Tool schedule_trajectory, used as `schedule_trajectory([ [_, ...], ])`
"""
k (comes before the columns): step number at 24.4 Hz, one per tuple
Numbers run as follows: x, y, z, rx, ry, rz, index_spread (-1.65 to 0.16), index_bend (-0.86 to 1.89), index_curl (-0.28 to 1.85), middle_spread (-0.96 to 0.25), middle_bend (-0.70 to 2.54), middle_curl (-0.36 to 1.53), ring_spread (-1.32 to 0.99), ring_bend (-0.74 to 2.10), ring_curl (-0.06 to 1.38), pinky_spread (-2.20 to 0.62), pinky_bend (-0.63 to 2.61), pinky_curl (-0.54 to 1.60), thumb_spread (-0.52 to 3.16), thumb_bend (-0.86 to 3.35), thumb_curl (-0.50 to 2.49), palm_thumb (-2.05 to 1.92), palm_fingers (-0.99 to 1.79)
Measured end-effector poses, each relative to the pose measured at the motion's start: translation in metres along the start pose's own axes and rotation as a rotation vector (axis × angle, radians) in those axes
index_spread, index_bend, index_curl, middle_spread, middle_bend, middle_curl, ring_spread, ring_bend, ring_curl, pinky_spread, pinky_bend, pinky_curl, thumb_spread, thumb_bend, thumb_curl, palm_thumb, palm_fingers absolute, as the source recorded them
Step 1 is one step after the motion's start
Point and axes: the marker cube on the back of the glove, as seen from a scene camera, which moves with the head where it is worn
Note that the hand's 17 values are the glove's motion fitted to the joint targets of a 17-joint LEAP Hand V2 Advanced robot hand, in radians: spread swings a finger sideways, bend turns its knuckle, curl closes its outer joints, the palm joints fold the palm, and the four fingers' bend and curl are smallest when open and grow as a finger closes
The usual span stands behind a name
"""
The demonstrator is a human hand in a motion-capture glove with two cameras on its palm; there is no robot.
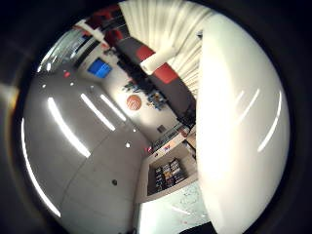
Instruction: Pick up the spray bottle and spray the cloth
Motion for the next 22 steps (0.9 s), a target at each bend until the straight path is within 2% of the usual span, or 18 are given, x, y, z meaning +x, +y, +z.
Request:
schedule_trajectory([
  [7,-0.004,0.019,0.0,0.039,-0.151,-0.424,-0.12,0.2,0.6,0.02,0.39,0.58,-0.02,0.39,0.52,0.11,0.14,0.33,0.46,-0.02,0.77,1.23,0.86],
  [10,-0.005,0.024,-0.001,0.071,-0.16,-0.539,-0.13,0.2,0.6,0.02,0.38,0.59,-0.02,0.39,0.52,0.1,0.14,0.33,0.46,-0.02,0.77,1.22,0.86],
  [22,0.002,0.029,-0.017,0.133,-0.128,-0.536,-0.15,0.21,0.62,0.01,0.38,0.59,-0.04,0.39,0.53,0.09,0.14,0.32,0.45,-0.02,0.77,1.22,0.87],
])
